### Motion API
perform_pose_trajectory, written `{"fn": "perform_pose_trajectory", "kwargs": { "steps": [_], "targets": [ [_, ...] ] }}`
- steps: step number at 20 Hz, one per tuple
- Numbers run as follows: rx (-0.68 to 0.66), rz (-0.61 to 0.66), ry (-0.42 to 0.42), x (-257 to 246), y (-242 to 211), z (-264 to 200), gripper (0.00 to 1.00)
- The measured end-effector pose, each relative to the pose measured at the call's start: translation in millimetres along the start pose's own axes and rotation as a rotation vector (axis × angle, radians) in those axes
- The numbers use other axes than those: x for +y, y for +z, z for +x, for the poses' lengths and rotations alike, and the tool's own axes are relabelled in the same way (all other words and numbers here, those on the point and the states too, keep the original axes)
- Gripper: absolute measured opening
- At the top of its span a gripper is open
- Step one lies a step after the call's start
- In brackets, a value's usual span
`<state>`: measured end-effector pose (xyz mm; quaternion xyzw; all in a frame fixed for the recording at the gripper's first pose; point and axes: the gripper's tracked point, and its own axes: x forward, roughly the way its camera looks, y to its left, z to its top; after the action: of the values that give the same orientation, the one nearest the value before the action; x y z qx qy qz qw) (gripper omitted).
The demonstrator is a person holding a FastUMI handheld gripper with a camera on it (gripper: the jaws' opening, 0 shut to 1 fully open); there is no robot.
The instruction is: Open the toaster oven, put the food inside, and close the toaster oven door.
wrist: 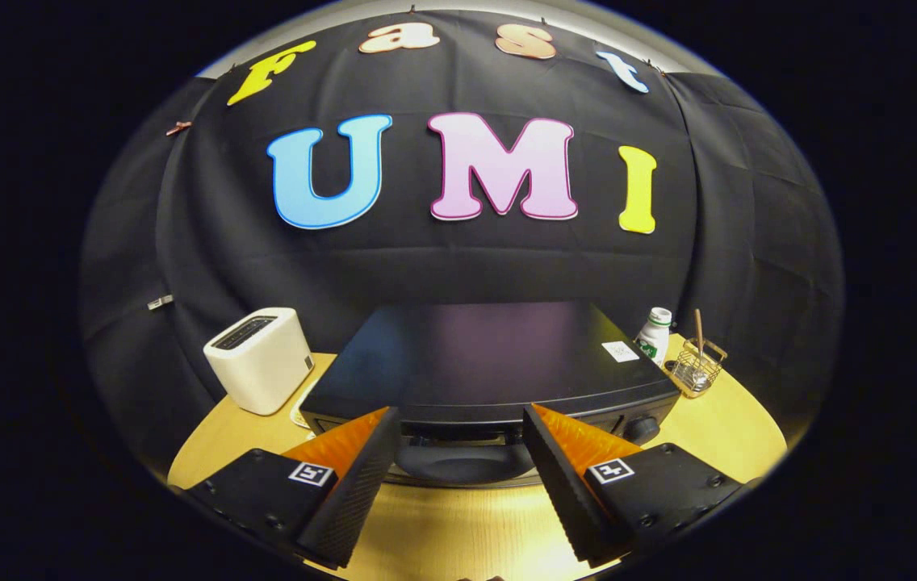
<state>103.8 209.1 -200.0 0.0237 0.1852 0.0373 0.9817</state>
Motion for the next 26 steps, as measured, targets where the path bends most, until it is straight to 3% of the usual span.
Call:
{"fn": "perform_pose_trajectory", "kwargs": {
  "steps": [10, 26],
  "targets": [
    [0.040, -0.016, -0.031, -0.4, -17.5, 6.0, 0.98],
    [0.142, -0.031, -0.023, -0.1, -113.3, -74.7, 1.00]
  ]
}}
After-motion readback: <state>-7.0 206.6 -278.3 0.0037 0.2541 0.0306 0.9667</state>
